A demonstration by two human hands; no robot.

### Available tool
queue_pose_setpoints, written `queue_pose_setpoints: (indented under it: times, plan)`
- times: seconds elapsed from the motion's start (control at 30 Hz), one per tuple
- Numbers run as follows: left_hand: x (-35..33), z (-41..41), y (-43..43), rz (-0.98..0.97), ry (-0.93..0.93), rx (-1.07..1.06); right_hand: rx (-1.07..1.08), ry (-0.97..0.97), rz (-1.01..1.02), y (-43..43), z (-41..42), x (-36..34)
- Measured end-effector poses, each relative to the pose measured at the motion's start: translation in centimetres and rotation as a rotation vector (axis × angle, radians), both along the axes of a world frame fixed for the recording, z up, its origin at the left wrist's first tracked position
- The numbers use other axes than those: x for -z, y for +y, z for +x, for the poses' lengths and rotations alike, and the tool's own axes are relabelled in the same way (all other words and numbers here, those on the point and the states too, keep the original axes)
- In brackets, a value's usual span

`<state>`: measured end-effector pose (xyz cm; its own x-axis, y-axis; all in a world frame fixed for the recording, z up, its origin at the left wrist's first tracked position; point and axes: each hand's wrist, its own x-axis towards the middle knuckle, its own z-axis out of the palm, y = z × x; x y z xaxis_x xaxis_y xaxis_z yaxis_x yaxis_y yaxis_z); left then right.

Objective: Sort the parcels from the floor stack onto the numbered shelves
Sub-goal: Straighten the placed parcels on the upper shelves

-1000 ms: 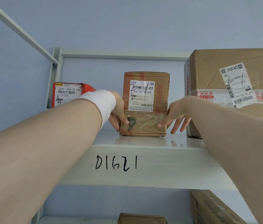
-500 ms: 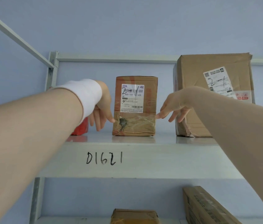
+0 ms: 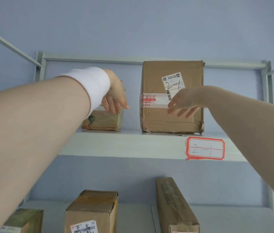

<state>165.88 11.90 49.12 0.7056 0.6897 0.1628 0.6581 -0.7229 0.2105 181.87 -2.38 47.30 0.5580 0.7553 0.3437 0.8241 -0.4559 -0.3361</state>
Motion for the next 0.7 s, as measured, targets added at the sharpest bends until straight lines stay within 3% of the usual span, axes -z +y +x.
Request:
queue_pose_setpoints:
  times: [0.2,0.5,0.7]
  plan:
    - [-0.3,3.8,-4.2,0.11,-0.097,0.141,0.073,-0.072,0.012,-5.4,2.8,0.2]
    - [-0.3,9.8,-1.9,0.431,-0.121,0.082,0.177,-0.097,0.07,-6.5,8.6,0.2]
    - [0.0,12.8,2.6,0.193,-0.196,0.076,0.28,-0.078,0.08,-3.8,12.9,0.6]
